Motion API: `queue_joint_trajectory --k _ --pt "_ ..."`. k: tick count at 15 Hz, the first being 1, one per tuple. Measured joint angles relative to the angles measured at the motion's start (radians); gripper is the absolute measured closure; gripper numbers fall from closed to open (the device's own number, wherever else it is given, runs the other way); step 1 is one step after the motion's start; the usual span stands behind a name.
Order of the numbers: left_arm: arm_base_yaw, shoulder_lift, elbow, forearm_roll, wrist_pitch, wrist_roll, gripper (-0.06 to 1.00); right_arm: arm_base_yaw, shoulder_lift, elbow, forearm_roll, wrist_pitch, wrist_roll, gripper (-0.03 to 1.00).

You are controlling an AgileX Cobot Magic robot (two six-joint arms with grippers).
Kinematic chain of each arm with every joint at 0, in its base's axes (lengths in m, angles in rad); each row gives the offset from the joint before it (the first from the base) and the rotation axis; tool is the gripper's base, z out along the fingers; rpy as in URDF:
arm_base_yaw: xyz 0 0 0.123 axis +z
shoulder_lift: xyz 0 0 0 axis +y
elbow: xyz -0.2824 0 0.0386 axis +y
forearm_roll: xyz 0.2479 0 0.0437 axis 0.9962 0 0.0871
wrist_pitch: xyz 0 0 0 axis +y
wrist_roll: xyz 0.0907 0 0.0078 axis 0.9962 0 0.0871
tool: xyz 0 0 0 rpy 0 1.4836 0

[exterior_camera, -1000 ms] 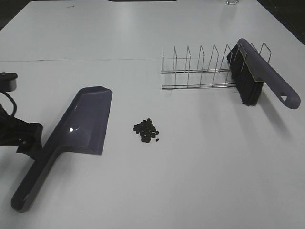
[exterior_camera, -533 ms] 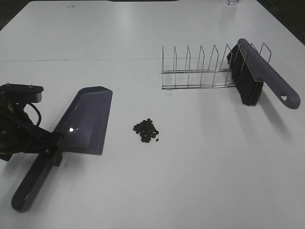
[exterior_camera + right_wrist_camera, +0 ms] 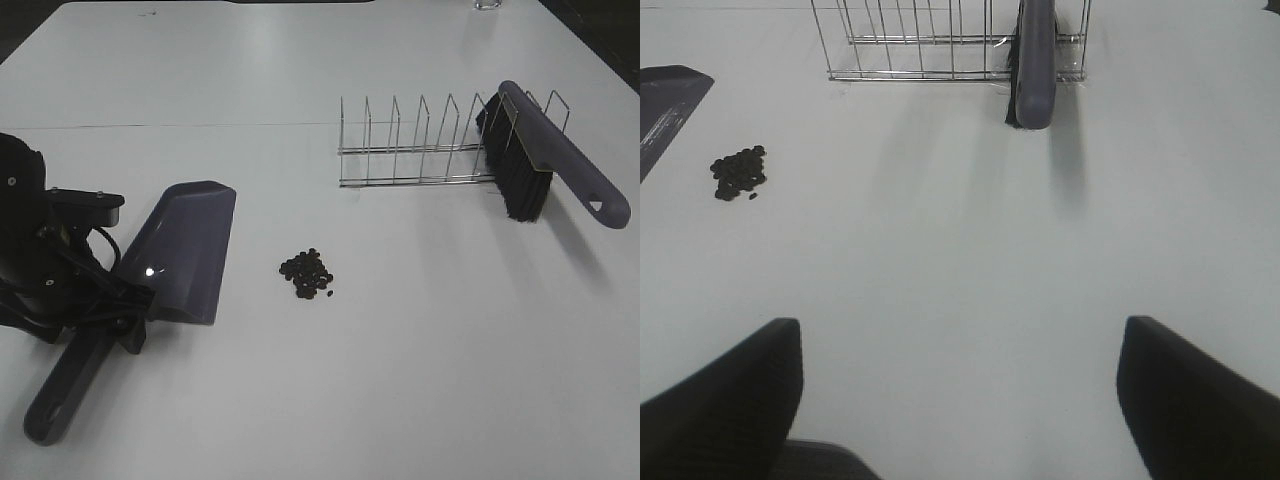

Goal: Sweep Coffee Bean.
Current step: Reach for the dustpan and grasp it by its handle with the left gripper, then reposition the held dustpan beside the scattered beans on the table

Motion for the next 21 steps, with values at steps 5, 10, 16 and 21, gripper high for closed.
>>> queue_joint_trajectory --k 5,10,16,21 --pt "0.000 0.000 -0.005 0.000 0.000 0.001 0.47 0.000 0.000 0.000 0.001 0.000 0.000 0.21" --pt "0.000 0.000 -0.005 -0.016 -0.009 0.005 0.62 0.000 0.000 0.000 0.001 0.000 0.000 0.21" --pt "0.000 -0.013 -0.016 -0.021 0.032 0.048 0.62 0.000 0.000 0.000 0.006 0.000 0.000 0.21" --pt "0.000 -0.025 -0.016 -0.034 0.070 0.050 0.62 0.000 0.000 0.000 0.009 0.000 0.000 0.21"
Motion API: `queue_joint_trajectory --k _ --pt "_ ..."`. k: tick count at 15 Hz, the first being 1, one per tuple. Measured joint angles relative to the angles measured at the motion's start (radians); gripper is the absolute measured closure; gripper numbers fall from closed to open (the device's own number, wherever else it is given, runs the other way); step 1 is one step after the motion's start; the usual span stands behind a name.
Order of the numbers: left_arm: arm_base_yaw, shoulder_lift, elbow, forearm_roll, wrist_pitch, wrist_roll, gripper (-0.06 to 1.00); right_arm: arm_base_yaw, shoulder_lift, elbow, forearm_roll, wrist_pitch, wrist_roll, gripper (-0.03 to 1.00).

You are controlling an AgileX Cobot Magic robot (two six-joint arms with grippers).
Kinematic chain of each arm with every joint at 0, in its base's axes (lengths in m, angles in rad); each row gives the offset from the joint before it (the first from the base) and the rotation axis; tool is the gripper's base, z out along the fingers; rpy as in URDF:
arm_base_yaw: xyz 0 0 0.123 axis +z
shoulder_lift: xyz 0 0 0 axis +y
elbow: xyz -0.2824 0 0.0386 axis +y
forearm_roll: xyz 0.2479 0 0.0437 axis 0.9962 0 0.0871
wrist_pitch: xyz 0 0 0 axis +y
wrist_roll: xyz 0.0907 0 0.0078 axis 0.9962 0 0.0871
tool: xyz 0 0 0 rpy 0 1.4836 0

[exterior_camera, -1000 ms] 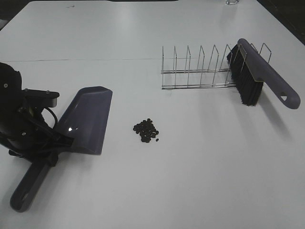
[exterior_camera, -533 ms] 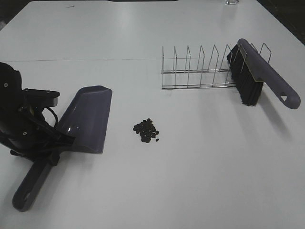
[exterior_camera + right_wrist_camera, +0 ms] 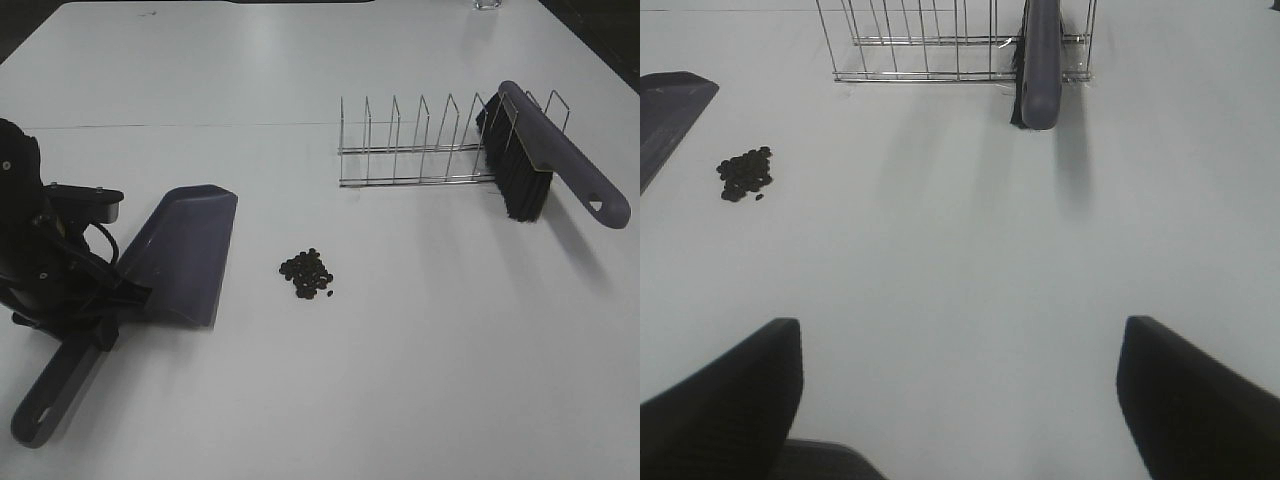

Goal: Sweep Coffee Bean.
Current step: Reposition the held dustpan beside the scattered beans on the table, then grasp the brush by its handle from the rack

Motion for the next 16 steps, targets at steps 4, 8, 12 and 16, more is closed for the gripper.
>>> queue_joint_trajectory --k 4,8,12,16 --pt "0.000 0.000 0.000 -0.035 0.010 0.035 0.62 0.000 0.000 0.000 0.010 0.000 0.000 0.21" --pt "0.000 0.000 0.000 -0.059 0.008 0.045 0.62 0.000 0.032 -0.012 0.010 0.001 0.011 0.19" --pt "0.000 0.000 0.000 -0.063 0.006 0.045 0.62 0.000 0.377 -0.147 0.010 0.013 0.045 0.05" --pt "0.000 0.000 0.000 -0.082 0.004 0.046 0.62 0.000 0.699 -0.276 0.010 -0.102 0.039 0.04"
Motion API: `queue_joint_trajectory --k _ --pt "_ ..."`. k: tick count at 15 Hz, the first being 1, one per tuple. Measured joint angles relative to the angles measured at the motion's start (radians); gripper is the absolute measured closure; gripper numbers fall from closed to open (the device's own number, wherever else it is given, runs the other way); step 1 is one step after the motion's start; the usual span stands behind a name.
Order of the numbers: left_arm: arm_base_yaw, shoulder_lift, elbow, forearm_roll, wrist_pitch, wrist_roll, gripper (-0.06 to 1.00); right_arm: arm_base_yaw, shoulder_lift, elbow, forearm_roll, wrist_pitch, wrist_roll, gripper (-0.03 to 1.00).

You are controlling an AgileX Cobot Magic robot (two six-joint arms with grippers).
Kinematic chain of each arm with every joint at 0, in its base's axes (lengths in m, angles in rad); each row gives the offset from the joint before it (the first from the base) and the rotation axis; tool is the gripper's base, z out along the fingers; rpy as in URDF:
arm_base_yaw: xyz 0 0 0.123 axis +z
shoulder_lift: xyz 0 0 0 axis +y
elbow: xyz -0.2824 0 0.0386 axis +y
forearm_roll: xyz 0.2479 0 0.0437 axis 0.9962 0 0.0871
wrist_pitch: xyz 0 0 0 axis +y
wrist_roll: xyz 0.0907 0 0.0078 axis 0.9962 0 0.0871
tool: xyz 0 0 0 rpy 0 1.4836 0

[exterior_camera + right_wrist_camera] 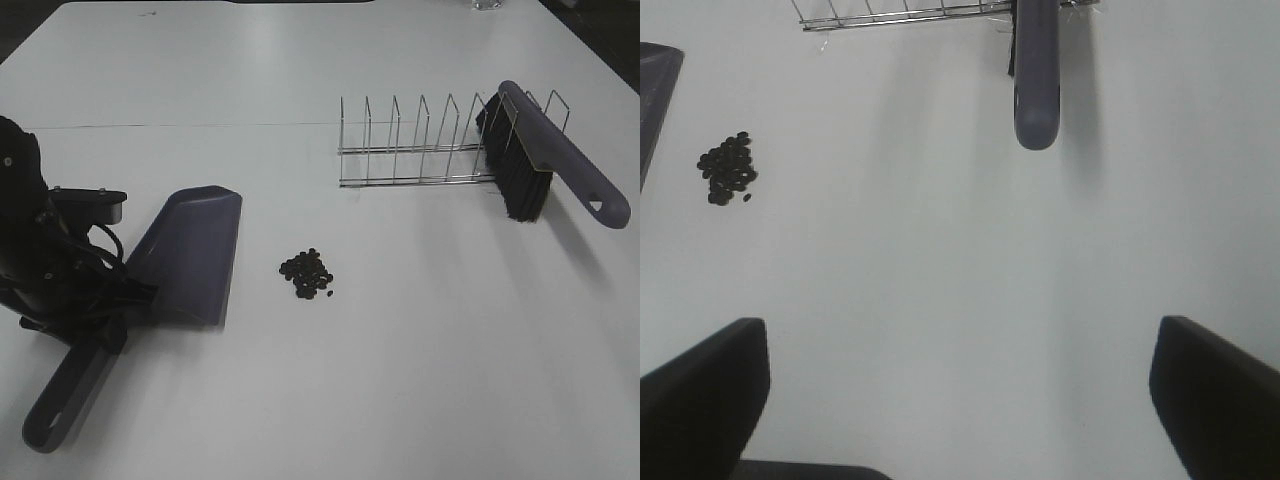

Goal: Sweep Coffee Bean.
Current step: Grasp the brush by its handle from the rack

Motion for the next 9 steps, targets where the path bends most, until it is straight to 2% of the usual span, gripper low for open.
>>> queue_joint_trajectory --k 2,3,4,9 --pt "0.000 0.000 0.000 -0.003 0.000 0.000 0.62 0.000 0.217 -0.110 0.001 -0.006 0.000 0.04" --pt "0.000 0.000 0.000 -0.003 0.000 0.000 0.62 -0.002 0.440 -0.228 0.001 -0.008 0.000 0.04" --pt "0.000 0.000 0.000 -0.003 0.000 0.000 0.62 -0.002 0.549 -0.292 0.000 -0.009 -0.001 0.04" --pt "0.000 0.000 0.000 -0.003 0.000 0.000 0.62 -0.002 0.950 -0.594 -0.002 -0.001 -0.026 0.04"
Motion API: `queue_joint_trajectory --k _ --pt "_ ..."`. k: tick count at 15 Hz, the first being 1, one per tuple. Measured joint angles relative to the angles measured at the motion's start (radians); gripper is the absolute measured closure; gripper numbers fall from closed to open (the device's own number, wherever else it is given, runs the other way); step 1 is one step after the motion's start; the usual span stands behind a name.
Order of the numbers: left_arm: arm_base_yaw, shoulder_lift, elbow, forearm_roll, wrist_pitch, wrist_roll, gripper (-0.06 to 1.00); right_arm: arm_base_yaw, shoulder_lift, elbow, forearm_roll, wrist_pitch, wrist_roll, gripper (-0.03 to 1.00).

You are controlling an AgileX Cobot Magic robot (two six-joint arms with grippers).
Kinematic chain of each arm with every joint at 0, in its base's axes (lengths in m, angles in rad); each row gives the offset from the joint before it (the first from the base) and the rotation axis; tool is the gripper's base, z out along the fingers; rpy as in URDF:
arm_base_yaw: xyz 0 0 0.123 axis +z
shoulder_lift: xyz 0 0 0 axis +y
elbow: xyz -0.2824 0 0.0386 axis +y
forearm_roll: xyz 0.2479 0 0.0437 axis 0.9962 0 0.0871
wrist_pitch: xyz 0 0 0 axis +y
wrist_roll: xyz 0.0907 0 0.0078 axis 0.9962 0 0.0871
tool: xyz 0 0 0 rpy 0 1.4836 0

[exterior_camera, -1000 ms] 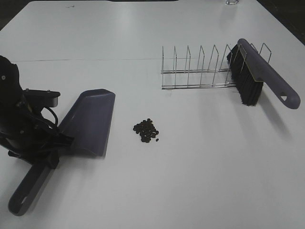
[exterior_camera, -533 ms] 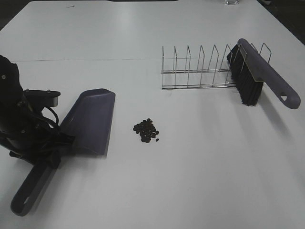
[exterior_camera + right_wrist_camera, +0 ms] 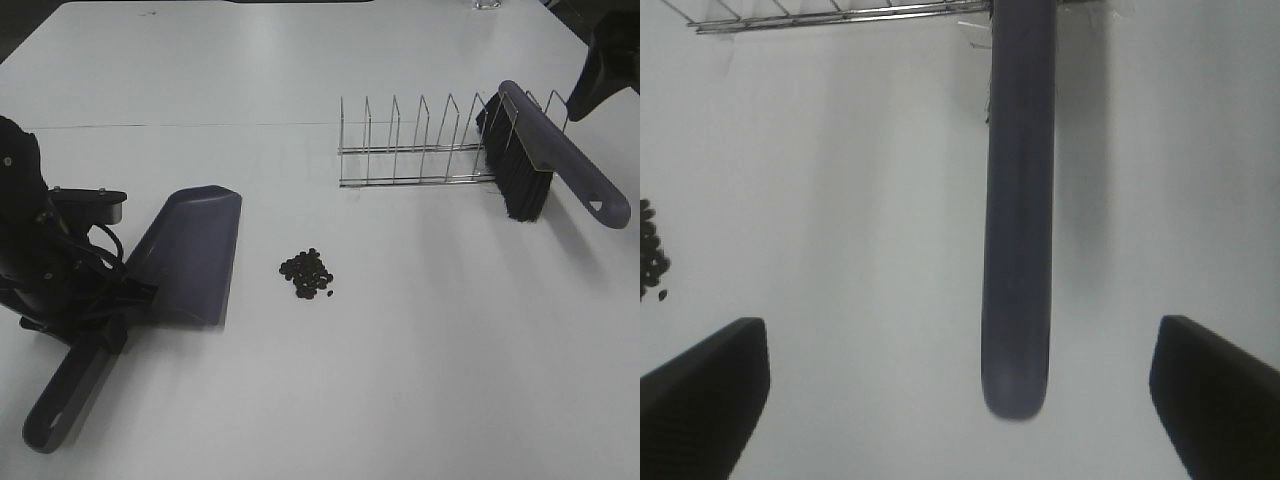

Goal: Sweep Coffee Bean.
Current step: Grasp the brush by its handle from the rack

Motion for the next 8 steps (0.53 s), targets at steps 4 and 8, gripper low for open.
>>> queue_joint_trajectory --k 4,8 --pt "0.000 0.000 0.000 0.000 0.000 0.000 0.62 0.000 0.362 -0.351 -0.011 0.080 -0.015 0.04" --pt "0.000 0.000 0.000 0.000 0.000 0.000 0.62 0.000 0.586 -0.606 -0.021 0.158 -0.023 0.04"
